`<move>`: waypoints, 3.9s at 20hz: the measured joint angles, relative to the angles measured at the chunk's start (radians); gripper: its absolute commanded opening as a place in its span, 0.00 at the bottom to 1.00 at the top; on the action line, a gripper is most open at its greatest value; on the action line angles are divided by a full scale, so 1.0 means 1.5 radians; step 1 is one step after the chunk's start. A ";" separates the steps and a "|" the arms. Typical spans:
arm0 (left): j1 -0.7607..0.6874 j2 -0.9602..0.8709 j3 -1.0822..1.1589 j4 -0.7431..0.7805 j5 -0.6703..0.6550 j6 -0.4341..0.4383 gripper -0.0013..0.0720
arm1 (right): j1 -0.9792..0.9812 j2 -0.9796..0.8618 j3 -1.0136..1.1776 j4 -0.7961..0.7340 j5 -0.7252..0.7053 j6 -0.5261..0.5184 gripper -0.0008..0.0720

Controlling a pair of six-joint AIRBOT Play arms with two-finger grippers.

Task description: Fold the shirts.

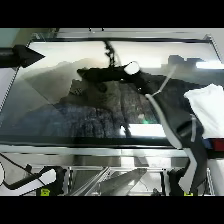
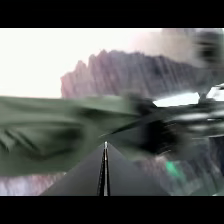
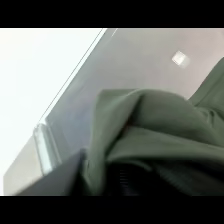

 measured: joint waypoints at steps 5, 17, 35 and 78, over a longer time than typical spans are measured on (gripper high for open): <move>0.010 0.039 -0.110 0.001 -0.015 0.031 0.03 | 0.038 -0.129 0.017 0.104 0.004 -0.006 0.95; 0.011 0.049 -0.146 0.001 -0.030 0.045 0.03 | -0.188 0.023 0.012 -0.032 0.420 0.088 0.60; 0.011 0.049 -0.146 0.005 -0.035 0.075 0.03 | -0.175 -0.103 -0.012 -0.239 0.304 0.281 0.97; 0.012 0.049 -0.147 0.006 -0.031 0.081 0.03 | -0.820 0.290 -0.012 -0.387 0.237 0.559 0.03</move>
